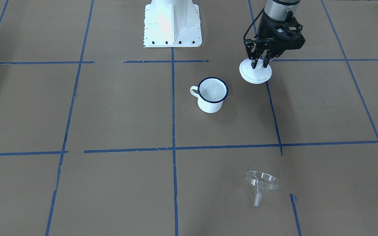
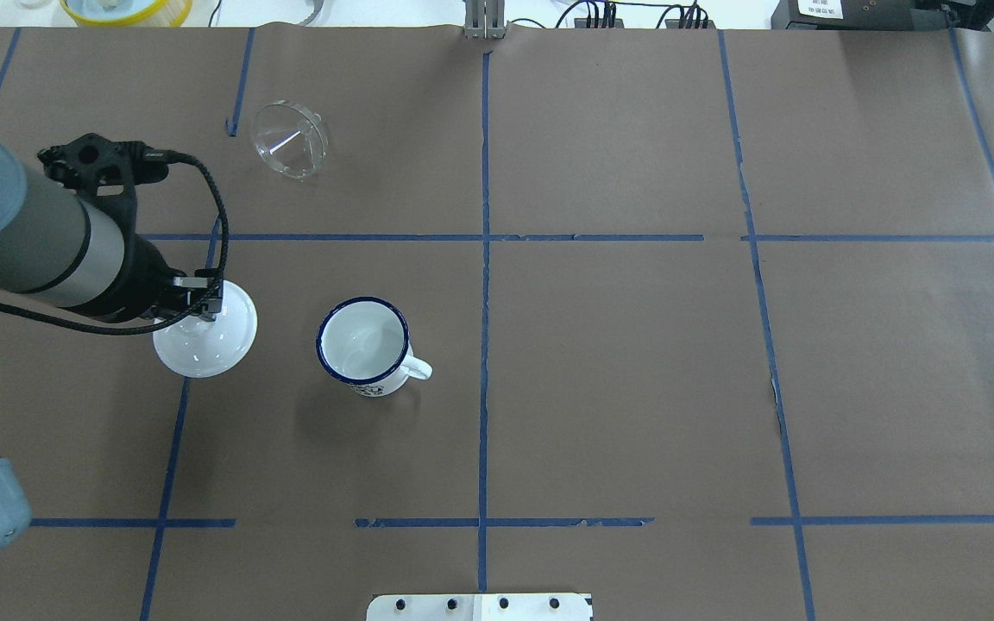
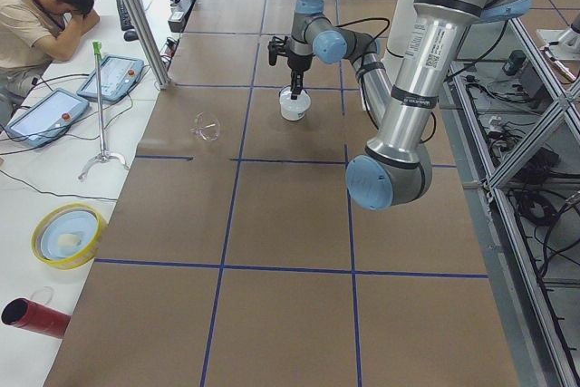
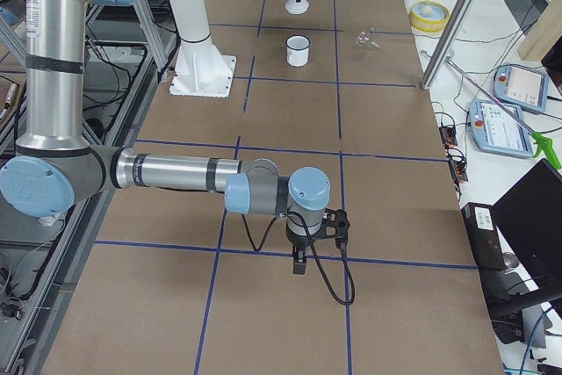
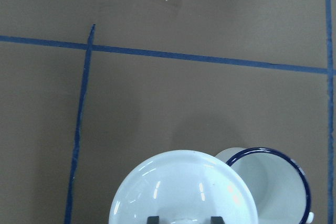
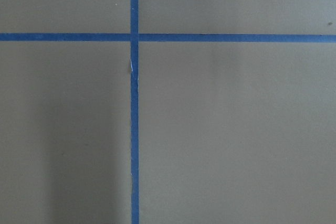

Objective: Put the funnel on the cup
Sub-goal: 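Carry the lid beside the mug and set it on the table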

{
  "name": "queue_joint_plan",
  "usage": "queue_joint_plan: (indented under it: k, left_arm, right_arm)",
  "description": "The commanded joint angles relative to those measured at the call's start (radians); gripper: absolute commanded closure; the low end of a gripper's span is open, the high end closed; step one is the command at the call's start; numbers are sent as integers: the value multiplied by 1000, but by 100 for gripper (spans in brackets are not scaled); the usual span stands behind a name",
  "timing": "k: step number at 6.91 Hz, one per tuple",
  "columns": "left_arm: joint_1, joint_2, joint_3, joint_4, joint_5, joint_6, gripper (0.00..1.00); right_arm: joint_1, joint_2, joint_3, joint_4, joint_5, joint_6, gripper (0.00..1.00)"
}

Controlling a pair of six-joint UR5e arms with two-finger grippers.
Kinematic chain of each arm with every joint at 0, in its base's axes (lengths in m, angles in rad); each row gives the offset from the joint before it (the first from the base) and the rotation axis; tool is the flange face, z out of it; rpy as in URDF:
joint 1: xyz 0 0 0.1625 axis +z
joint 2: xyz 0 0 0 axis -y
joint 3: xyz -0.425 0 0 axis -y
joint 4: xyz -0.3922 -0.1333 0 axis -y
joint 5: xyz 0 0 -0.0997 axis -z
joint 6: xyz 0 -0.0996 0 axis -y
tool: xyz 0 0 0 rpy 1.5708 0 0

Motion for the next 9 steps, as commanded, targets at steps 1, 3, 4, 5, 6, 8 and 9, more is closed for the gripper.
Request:
queue_joint_plan:
  k: [1,3,4,5,6,8,9]
  left_arm:
    - [27,153,98,-308,1,-29,100]
    - [95,150,289,-485,13,-89,100]
    - [110,147,314,-494,11,-87,100]
    - [124,144,314,-494,13,-90,100]
    - [126,138,314,-495,13,-90,100]
    - [126,133,317,-494,13,-90,92]
    - [127,132,317,-494,13,-92,67]
  right_arm:
    - [0,0,0,0,0,0,0]
    - [0,0,0,0,0,0,0]
    - [0,0,0,0,0,0,0]
    - [0,0,0,0,0,0,0]
    - [0,0,0,0,0,0,0]
    - [0,0,0,0,0,0,0]
    - [0,0,0,0,0,0,0]
